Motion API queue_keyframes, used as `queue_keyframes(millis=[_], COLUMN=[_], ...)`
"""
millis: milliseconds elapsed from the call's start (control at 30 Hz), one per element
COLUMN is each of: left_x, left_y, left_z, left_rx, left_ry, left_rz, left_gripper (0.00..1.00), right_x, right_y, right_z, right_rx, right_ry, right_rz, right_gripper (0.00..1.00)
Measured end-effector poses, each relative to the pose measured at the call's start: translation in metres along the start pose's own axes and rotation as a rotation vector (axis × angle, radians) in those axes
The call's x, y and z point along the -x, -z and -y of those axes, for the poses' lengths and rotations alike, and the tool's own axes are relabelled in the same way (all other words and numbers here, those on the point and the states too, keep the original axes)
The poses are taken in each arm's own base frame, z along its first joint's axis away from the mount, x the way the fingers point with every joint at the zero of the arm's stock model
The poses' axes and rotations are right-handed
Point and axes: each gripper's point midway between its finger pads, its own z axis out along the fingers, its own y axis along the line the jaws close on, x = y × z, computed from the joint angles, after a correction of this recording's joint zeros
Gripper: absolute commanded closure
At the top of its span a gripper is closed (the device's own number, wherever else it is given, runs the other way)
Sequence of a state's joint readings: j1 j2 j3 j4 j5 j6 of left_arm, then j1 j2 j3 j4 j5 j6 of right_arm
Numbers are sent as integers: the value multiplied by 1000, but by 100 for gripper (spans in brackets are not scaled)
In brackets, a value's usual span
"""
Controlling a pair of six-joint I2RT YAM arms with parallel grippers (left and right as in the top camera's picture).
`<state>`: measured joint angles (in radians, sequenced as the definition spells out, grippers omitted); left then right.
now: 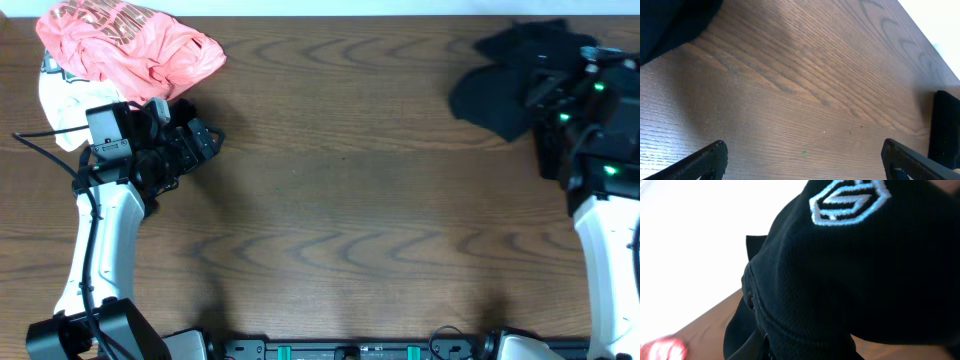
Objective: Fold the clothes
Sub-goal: 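Carry the black bundle onto the black mat at the right edge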
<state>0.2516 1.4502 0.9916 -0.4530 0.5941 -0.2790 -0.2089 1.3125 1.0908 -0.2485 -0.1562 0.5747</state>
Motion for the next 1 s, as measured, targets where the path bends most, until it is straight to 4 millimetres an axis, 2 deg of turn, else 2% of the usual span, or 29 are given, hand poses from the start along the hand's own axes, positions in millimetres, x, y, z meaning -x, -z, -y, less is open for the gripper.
queue_keyframes(millis=[167,233,433,633,800,1000], left_x=[0,0,0,-1,-1,-1], left_y=[0,0,0,0,0,0], left_z=[0,0,0,0,0,0], left_rx=[0,0,1,1,1,1], left_ry=[0,0,1,2,2,2], left_rz=[-1,-1,-2,-3,-3,-3], left_gripper=[2,2,2,2,2,2], right_x=[25,35,66,91,92,68], right_y=[9,11,10,-15,-45,-80], right_z=[49,60,76,100,121,151], right_rx=[-115,-138,-136,-91,-31,-12], right_ry=[-95,-116,-150,-184,-193,-227], right_rz=[61,94,201,277,273,190], right_gripper=[89,90,98,99,99,99])
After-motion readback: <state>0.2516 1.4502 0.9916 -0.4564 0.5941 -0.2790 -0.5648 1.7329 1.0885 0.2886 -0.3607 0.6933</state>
